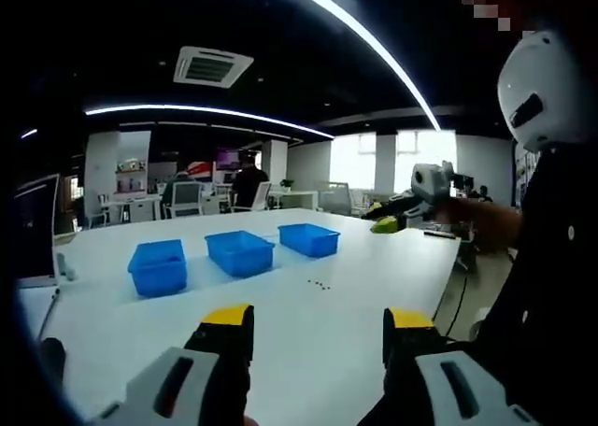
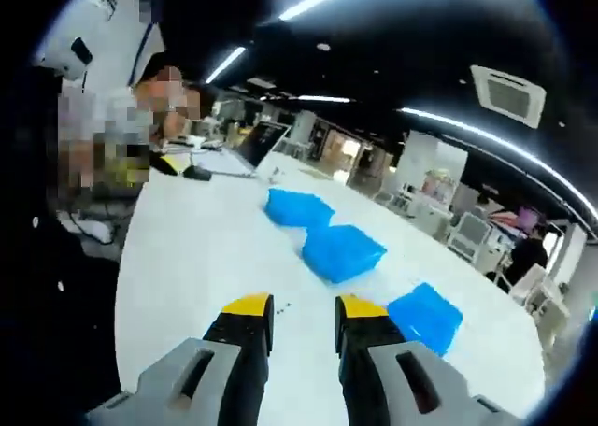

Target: Pick up the resistors one by one and place each resistor into its matching bin, sorting the parts by color and model until every resistor is separated into the correct bin for its type

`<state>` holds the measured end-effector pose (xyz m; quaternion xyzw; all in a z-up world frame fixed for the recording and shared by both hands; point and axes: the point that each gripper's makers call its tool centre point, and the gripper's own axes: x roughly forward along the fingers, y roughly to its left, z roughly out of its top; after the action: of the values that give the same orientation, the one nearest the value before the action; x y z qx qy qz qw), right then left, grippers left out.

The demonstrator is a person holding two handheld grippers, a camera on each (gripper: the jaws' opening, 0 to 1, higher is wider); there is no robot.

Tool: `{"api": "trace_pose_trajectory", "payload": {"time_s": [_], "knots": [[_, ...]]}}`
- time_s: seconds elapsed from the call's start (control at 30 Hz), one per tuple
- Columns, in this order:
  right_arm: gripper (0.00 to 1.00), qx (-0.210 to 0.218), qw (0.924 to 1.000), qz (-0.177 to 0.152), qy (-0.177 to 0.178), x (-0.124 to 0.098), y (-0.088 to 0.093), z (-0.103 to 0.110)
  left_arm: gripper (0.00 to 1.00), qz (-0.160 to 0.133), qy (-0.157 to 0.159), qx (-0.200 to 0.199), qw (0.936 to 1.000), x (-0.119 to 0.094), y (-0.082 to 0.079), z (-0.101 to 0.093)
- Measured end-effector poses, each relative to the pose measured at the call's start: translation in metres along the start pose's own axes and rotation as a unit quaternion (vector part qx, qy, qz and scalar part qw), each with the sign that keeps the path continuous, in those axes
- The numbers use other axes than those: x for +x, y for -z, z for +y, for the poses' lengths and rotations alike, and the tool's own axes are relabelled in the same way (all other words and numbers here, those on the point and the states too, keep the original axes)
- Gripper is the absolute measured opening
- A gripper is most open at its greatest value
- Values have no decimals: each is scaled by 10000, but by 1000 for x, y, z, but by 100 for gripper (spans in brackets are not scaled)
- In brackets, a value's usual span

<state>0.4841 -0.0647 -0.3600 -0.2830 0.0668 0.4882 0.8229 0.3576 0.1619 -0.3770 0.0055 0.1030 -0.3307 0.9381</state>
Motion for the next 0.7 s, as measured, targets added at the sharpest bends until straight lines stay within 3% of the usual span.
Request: {"api": "trace_pose_trajectory", "payload": {"time_s": [0.1,0.17,0.27,0.37,0.4,0.53,0.63,0.7], "knots": [[28,-402,9979,277,-433,13,1,2,57,16,-37,-14,10000,-3,2,1],[28,-686,9923,458,-924,25,2,8,57,16,-53,-22,10000,-5,2,1],[27,-1042,9818,730,-1413,41,5,12,57,30,-76,-22,10000,-7,3,1],[26,-1455,9655,961,-1936,58,5,24,57,27,-120,-38,9999,-11,4,2],[26,-1487,9637,995,-1983,60,5,25,57,25,-128,-42,9999,-11,4,2],[26,-2076,9280,1546,-2681,80,24,33,57,27,-160,-69,9998,-13,6,2],[24,-2275,9109,1750,-2965,90,30,41,57,31,-170,-88,9998,-14,7,1],[24,-2429,8950,1906,-3221,94,34,48,57,28,-195,-102,9998,-15,8,1]]}}
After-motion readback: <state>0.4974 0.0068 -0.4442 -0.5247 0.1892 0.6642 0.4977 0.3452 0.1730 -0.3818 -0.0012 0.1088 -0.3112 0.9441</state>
